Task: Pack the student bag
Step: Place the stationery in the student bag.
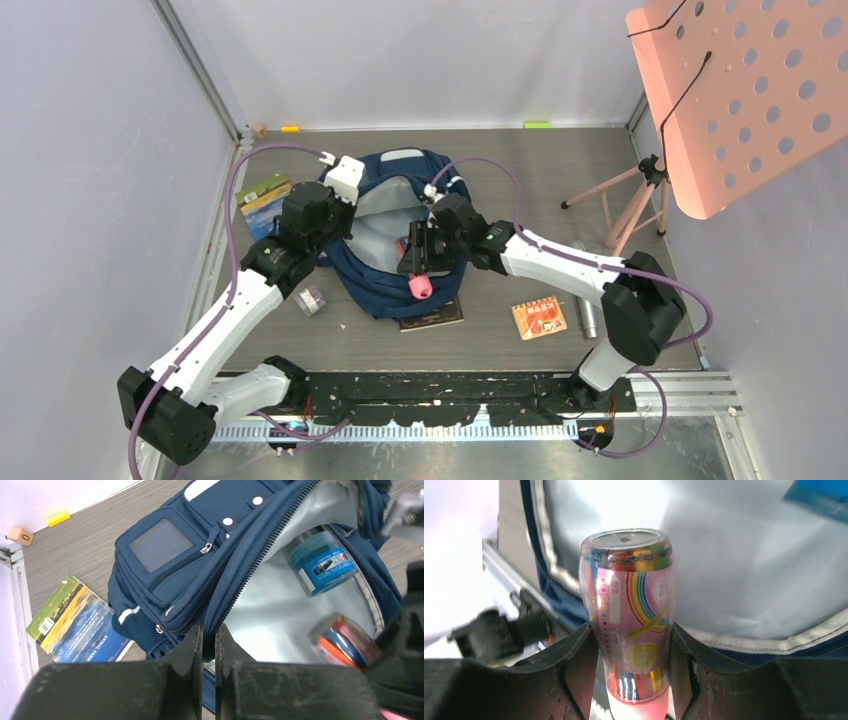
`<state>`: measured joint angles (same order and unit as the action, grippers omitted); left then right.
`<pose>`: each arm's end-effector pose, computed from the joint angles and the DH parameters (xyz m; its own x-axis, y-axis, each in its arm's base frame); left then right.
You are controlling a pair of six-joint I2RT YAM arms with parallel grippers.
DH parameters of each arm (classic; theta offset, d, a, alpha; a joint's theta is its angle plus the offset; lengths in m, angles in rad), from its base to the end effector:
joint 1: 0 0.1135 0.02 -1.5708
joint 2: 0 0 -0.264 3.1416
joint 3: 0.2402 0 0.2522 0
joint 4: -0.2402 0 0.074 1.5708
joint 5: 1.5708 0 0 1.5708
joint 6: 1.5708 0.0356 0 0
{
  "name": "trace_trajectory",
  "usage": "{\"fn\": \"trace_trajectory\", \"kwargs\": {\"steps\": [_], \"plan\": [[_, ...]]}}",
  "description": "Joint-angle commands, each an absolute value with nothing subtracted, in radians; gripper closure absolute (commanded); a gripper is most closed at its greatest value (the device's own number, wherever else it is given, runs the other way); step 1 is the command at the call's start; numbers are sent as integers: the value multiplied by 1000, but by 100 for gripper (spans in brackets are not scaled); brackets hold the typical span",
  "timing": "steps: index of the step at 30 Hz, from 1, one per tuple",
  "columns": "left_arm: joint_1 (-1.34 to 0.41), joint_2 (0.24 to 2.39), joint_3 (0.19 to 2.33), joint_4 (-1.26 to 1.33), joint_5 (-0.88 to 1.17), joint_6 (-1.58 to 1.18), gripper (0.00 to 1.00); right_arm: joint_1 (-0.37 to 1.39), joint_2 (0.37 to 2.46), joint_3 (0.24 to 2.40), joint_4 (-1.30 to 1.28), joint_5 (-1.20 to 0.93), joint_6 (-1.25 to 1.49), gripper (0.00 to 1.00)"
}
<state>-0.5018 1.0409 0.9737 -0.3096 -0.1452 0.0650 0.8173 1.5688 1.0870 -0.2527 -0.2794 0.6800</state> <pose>0.2099 -0.1093 0.3445 -0.2986 0.2372 -0.9244 0.3782 0.9187 0.1135 0.2287 0.2581 0.2446 -0.8854 -0.0604 -0.4609 -0.3656 0.7027 0.6104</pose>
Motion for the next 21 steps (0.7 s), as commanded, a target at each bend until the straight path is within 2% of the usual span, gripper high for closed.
{"fn": "trace_trajectory", "kwargs": {"steps": [1, 5, 11, 15, 21], "plan": [[-512, 1005, 1001, -246, -123, 63, 100, 829, 1647, 1238, -191, -41, 679, 100], [-512, 1006, 999, -245, -123, 64, 100, 846, 1715, 1291, -199, 183, 589, 100], [-512, 1011, 1000, -245, -124, 65, 100, 868, 1817, 1393, -231, 306, 495, 100], [-512, 1015, 1000, -244, -121, 64, 100, 892, 1842, 1383, -159, 362, 432, 99], [-512, 1022, 1000, -245, -117, 62, 100, 899, 1934, 1444, -164, 402, 410, 94]]}}
